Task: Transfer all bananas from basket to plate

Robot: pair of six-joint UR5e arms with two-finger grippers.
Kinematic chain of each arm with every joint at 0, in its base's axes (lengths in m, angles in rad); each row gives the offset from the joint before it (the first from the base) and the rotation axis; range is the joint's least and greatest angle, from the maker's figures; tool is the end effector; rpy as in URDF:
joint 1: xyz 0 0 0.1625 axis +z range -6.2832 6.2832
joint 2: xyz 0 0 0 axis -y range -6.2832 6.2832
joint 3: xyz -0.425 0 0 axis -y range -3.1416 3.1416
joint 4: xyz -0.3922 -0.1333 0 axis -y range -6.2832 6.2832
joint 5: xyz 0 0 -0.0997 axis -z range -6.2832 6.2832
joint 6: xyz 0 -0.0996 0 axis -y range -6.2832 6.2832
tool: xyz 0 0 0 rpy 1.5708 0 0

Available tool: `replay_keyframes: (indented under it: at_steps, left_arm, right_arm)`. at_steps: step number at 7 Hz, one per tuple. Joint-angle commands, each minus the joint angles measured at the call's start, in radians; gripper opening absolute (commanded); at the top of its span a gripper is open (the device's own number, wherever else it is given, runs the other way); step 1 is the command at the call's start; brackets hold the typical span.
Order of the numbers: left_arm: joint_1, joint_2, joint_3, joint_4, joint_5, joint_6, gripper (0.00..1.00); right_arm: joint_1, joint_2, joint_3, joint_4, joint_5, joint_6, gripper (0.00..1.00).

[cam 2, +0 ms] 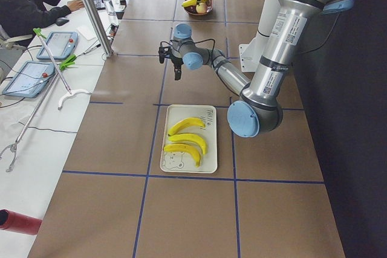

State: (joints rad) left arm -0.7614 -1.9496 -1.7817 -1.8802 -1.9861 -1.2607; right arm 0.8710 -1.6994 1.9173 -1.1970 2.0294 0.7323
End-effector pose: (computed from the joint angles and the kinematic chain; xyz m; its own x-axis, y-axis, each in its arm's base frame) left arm 0.3820 -0.4928 0.3179 0.5519 -0.1403 -0.8221 0.2460 0.9693 -0.0002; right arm -0.2287 -0.4101 0.5177 0.7492 -0.1454 0.6462 0.0453 0.9846 0.1691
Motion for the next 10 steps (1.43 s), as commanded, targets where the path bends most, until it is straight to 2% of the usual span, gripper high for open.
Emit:
replay_keyframes:
  at_steps: [1,2,3,4,5,7,8,9,10]
  left_arm:
    - [0.001,-0.003,0.002,0.000,0.001,-0.005,1.00]
    - [0.001,-0.003,0.002,0.000,0.001,-0.005,1.00]
    - [0.004,-0.003,0.001,0.000,0.001,-0.005,0.99]
    - [0.008,-0.003,0.002,0.000,0.001,-0.006,0.99]
    - [0.013,-0.003,0.002,0.000,0.001,-0.011,0.99]
    - [0.017,-0.003,0.002,-0.002,0.003,-0.022,0.99]
    - [0.017,-0.003,0.002,-0.002,0.003,-0.023,0.99]
    - [0.017,-0.003,0.002,-0.002,0.003,-0.023,0.99]
    - [0.017,-0.003,0.002,-0.004,0.003,-0.023,0.99]
  right_arm:
    - [0.008,-0.002,0.002,-0.001,0.002,-0.001,0.64]
    - [0.023,-0.002,0.003,-0.001,0.012,-0.001,0.60]
    - [0.040,-0.006,0.006,0.002,0.029,-0.001,0.40]
    - [0.054,-0.009,0.012,0.004,0.038,-0.001,0.14]
    - [0.060,-0.011,0.017,0.008,0.037,-0.001,0.03]
    - [0.081,-0.017,0.054,0.010,0.045,-0.001,0.00]
    - [0.123,-0.040,0.099,0.002,0.081,-0.001,0.00]
    - [0.196,-0.042,0.132,0.004,0.169,-0.011,0.00]
    - [0.276,-0.031,0.141,0.008,0.309,-0.017,0.00]
